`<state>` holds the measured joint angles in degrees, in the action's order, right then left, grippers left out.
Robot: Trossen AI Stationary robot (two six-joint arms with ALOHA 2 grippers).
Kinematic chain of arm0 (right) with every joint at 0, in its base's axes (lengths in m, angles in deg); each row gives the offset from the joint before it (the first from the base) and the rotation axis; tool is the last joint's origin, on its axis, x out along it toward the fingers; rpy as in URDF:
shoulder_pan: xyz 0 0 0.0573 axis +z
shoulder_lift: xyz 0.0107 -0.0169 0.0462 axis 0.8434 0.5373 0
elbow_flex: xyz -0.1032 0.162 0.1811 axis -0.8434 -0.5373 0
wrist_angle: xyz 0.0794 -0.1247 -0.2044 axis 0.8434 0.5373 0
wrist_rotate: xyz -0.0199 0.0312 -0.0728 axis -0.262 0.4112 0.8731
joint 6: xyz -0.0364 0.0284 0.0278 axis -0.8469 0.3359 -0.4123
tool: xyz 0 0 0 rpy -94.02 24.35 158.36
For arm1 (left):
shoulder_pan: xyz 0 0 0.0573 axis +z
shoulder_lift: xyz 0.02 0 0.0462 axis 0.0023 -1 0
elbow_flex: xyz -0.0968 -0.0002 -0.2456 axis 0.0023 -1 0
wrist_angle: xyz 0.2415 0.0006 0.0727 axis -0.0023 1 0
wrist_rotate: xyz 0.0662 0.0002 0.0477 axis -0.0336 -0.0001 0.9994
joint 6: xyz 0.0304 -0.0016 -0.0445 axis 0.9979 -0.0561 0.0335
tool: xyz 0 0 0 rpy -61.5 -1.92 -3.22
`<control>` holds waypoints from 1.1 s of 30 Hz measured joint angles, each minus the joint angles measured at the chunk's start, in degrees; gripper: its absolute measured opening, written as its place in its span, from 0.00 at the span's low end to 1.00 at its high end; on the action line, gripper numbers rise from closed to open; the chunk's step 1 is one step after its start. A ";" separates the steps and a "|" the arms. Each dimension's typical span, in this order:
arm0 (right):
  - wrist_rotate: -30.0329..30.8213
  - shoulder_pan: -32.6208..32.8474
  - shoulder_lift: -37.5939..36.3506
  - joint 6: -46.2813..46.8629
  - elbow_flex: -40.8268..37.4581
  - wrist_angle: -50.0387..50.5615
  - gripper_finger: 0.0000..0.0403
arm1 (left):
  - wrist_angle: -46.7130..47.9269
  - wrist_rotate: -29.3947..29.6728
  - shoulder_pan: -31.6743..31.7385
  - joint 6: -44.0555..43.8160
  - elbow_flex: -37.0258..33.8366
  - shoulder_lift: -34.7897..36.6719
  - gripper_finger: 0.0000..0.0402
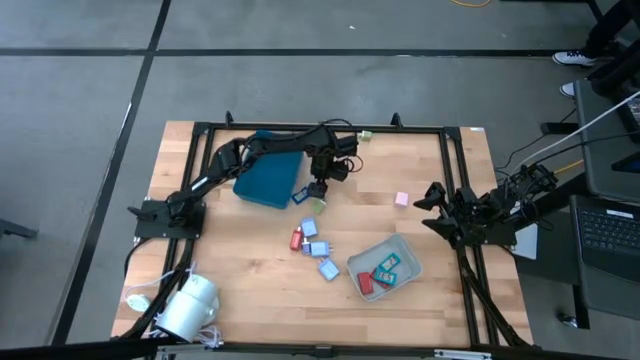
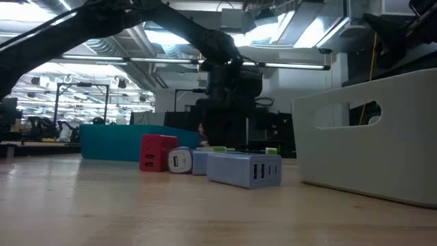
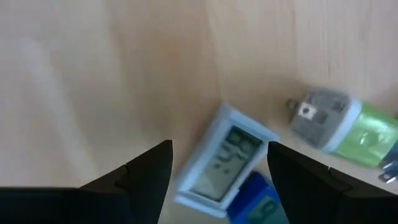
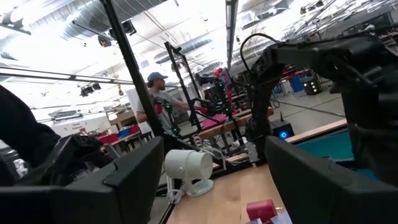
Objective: Pick & Place Office items
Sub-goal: Put the white digital clock into the gray bin
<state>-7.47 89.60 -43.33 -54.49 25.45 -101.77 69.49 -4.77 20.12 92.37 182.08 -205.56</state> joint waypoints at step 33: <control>0.27 0.00 0.00 1.01 0.02 -0.12 0.71 | -12.68 -14.76 5.81 -11.16 -6.67 4.97 0.36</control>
<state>-7.20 89.60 -43.33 -53.48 25.48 -101.89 56.81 -19.54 25.93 81.21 175.41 -200.58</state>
